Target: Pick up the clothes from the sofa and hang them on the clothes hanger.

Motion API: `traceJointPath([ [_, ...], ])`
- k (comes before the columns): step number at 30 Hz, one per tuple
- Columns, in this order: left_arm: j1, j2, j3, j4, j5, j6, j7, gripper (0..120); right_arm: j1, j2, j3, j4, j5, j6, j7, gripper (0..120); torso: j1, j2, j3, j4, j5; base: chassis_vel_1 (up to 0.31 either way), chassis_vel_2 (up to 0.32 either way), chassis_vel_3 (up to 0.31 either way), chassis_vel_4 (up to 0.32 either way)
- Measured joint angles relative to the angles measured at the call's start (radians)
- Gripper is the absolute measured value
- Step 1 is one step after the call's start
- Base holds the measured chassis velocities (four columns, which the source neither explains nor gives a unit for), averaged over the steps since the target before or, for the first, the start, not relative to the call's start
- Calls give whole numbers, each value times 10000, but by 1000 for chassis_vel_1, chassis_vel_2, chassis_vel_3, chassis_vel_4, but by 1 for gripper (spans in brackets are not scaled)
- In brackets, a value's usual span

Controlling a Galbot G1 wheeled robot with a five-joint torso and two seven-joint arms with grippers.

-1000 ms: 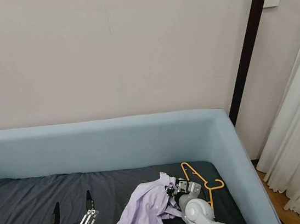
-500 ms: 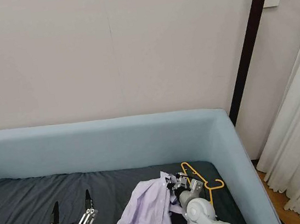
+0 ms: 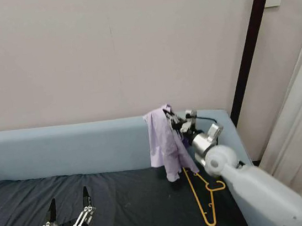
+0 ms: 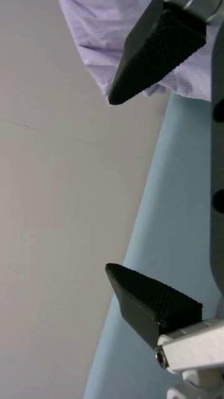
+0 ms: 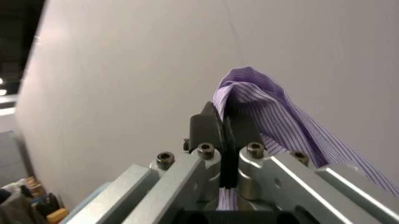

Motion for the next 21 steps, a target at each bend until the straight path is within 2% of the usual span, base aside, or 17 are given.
traceJointPath([
  [2,17,-3,-9,-10,0,-21,-9,100,-48,-83,37,188,-121,3,-209,0,0,0,0,0,3,0,0,0,0],
  [7,39,-16,2,-16,9,-85,-19,100,-1344,-265,-8,228,-1673,411,-1215,0,-1,1,-1,-3,4,0,0,0,0],
  [10,52,10,83,-15,46,-100,-14,100,-3634,61,-331,-1075,-3614,1249,-2048,0,0,0,2,-5,12,0,0,0,0],
  [11,52,10,83,-15,46,-100,-14,100,-3634,61,-331,-1075,-3614,1249,-2048,0,0,0,2,-5,12,0,0,0,0],
  [14,51,127,103,-68,55,-21,-4,100,-5819,889,-564,-3115,-5350,2018,-2227,0,-1,-1,2,-9,10,0,0,0,0],
  [21,69,205,84,-85,49,7,-2,100,-6651,1337,-570,-3717,-5812,2003,-1811,0,-1,0,1,-3,3,0,0,0,0],
])
